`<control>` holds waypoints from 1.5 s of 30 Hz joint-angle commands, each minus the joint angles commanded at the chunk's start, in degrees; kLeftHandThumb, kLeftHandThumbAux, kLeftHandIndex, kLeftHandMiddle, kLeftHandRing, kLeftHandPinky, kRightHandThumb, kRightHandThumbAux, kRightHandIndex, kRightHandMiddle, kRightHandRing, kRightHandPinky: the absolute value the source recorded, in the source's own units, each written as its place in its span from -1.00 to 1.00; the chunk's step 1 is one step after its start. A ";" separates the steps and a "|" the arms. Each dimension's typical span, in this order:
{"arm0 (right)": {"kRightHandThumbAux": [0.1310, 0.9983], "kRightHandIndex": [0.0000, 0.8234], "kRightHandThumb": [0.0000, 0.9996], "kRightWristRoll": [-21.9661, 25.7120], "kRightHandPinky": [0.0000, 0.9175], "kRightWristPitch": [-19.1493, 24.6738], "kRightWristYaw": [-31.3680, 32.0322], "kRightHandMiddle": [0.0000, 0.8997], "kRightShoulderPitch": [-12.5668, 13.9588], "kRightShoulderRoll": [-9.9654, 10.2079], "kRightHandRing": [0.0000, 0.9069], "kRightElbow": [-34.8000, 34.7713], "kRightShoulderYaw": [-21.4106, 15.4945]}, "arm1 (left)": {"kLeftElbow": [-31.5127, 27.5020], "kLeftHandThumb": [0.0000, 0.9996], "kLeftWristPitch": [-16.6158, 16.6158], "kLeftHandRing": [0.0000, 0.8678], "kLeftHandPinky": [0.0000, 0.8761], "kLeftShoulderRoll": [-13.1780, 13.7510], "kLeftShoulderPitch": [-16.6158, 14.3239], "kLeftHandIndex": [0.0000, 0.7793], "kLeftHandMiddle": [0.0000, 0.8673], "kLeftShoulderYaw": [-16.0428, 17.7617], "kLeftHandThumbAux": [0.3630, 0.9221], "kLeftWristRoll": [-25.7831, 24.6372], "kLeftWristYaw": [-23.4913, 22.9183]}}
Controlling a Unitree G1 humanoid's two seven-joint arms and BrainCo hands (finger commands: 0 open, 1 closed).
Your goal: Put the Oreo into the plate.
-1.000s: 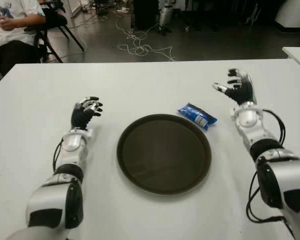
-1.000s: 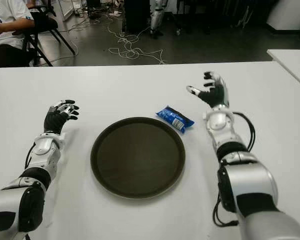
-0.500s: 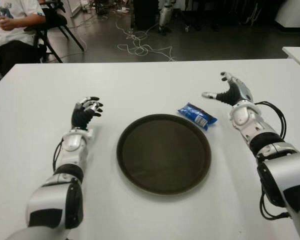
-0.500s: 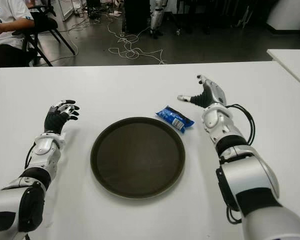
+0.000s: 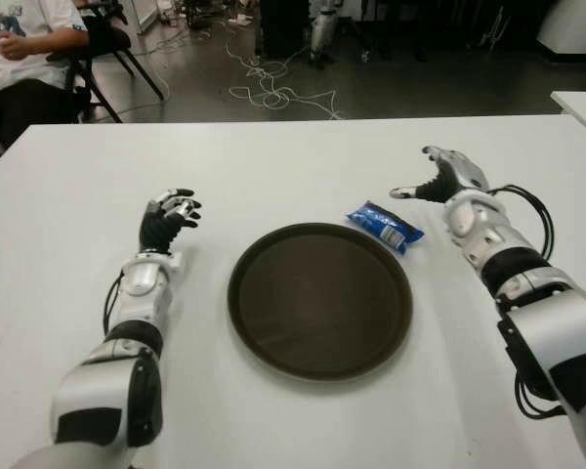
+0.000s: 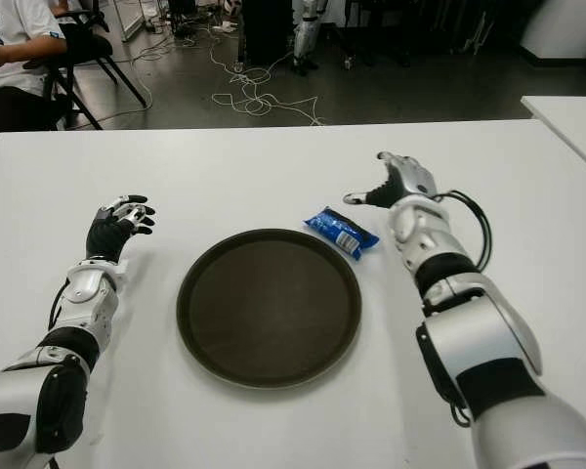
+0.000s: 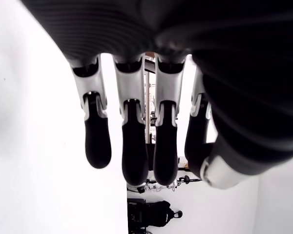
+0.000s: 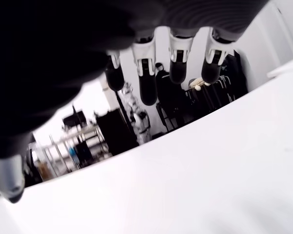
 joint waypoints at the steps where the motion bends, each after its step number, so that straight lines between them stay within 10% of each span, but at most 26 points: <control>1: 0.04 -1.00 -1.00 -0.19 -0.96 -0.01 0.30 -1.00 0.10 -0.03 -0.99 -0.27 0.44 | 0.01 0.66 0.02 0.19 0.13 0.00 0.00 0.00 0.17 -0.03 0.11 0.04 0.05; 45: -0.08 -0.87 -1.00 -3.75 -0.73 1.90 3.64 -0.84 1.09 2.03 -0.82 -1.87 7.60 | -0.11 0.66 0.37 0.18 0.16 -0.11 -0.10 0.00 0.17 -0.35 0.12 0.28 0.14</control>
